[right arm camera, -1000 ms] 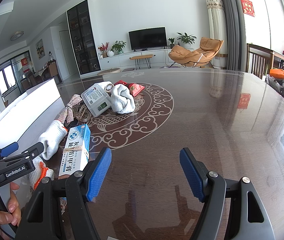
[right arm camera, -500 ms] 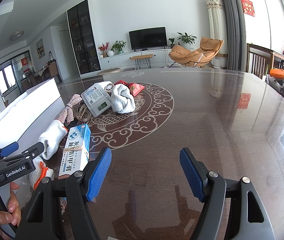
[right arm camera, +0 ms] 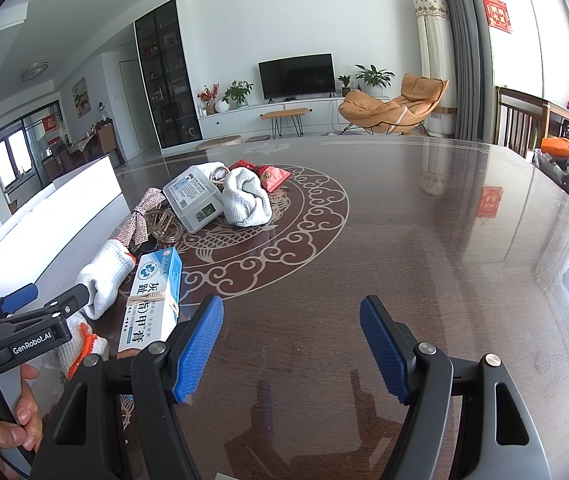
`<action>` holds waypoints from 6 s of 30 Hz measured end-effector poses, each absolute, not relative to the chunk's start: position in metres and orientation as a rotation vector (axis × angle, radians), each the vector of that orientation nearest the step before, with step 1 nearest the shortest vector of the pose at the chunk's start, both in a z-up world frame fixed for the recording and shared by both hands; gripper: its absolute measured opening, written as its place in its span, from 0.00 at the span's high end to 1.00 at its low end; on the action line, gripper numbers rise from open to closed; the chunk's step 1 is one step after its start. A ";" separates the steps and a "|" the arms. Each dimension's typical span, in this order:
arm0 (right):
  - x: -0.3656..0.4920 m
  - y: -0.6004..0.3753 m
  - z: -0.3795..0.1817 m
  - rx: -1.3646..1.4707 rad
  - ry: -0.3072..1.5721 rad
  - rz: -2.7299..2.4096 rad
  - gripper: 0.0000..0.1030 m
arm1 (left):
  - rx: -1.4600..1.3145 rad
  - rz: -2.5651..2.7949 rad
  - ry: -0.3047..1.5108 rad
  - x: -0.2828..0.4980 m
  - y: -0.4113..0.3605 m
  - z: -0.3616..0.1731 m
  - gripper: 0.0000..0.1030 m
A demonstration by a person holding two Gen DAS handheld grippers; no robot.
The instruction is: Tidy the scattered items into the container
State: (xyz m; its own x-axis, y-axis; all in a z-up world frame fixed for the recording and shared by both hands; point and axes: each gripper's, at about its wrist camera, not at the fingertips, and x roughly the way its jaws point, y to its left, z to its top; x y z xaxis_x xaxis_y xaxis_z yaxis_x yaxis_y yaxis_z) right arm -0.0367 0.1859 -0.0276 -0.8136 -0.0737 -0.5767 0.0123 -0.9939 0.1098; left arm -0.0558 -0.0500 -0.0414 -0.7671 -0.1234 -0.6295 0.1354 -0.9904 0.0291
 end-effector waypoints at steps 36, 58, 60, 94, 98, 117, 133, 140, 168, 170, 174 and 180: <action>-0.035 0.183 -0.026 0.943 -0.163 -2.946 0.30 | 1.056 -2.916 0.179 -0.042 -0.084 -0.039 0.00; -0.036 0.182 -0.027 0.943 -0.171 -2.939 0.30 | 1.398 -2.991 0.109 0.013 -0.059 -0.040 0.00; -0.036 0.182 -0.027 0.943 -0.172 -2.938 0.30 | 1.423 -2.989 0.055 0.013 -0.052 -0.043 0.00; -0.037 0.181 -0.028 0.971 -0.188 -2.909 0.30 | 1.575 -2.794 -0.068 -0.141 -0.054 -0.059 0.00; -0.036 0.181 -0.029 0.975 -0.195 -2.906 0.30 | 1.505 -2.842 -0.067 -0.132 -0.058 -0.060 0.00; -0.033 0.184 -0.027 0.961 -0.208 -2.911 0.30 | 1.582 -2.887 -0.143 -0.135 -0.069 -0.064 0.00; -0.031 0.186 -0.027 0.961 -0.210 -2.916 0.30 | 1.538 -2.867 -0.103 -0.150 -0.076 -0.064 0.00; -0.031 0.187 -0.026 0.959 -0.212 -2.918 0.30 | 1.500 -2.922 -0.125 -0.158 -0.080 -0.065 0.00; -0.030 0.191 -0.027 0.969 -0.237 -2.924 0.30 | 1.501 -2.924 -0.126 -0.163 -0.082 -0.065 0.00; -0.030 0.191 -0.027 0.969 -0.237 -2.924 0.30 | 1.501 -2.924 -0.126 -0.163 -0.082 -0.065 0.00; -0.030 0.191 -0.027 0.969 -0.237 -2.925 0.30 | 1.501 -2.924 -0.126 -0.163 -0.082 -0.065 0.00; -0.030 0.191 -0.027 0.970 -0.237 -2.925 0.30 | 1.501 -2.924 -0.126 -0.163 -0.082 -0.065 0.00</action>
State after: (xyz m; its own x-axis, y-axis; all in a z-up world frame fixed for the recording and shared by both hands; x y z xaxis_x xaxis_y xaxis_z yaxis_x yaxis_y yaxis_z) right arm -0.0300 0.1907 -0.0266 -0.8019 -0.0968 -0.5895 0.0005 -0.9869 0.1614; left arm -0.1626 -0.0817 -0.0648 -0.5751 0.0961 -0.8124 -0.1657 -0.9862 0.0007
